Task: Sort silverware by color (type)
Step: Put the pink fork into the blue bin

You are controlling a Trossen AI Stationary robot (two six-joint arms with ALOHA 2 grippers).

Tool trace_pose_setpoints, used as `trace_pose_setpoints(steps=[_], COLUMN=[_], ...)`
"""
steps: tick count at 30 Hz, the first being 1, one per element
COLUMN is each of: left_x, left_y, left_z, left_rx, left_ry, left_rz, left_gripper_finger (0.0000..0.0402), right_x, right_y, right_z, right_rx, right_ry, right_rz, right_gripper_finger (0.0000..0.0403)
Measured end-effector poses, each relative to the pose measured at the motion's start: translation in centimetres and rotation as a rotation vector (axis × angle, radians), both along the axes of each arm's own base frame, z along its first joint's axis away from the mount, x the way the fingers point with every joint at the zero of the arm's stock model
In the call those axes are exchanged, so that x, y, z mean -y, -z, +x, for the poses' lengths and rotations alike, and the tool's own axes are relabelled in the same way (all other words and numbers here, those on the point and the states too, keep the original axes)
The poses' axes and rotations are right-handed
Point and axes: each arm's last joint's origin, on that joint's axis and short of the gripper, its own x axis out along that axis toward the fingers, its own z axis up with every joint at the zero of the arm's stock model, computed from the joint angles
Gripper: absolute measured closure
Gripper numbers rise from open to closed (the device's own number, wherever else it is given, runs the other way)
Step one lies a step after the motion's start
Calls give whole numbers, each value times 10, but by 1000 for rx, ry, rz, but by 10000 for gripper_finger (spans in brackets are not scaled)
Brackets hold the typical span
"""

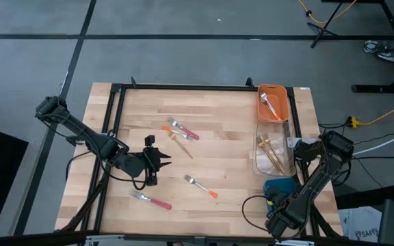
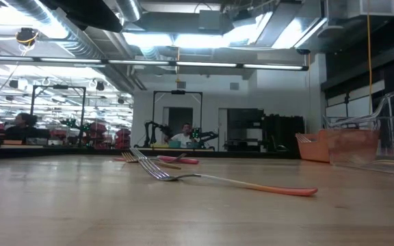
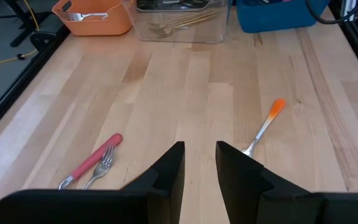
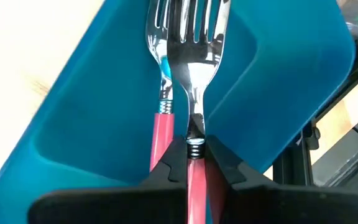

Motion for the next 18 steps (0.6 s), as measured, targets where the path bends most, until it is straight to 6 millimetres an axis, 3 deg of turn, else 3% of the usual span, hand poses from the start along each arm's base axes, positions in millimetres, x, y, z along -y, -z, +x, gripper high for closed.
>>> trace_pose_setpoints(steps=[11,18], left_x=[0,0], left_y=[0,0], left_z=[0,0], left_rx=[0,0], left_ry=[0,0], left_rz=[0,0], left_gripper_finger=[317,317], right_x=[0,0], right_y=[0,0], right_z=[0,0], right_rx=[2,4], right_ry=[-2,-3], right_rz=[-1,-2], right_gripper_finger=[389,334])
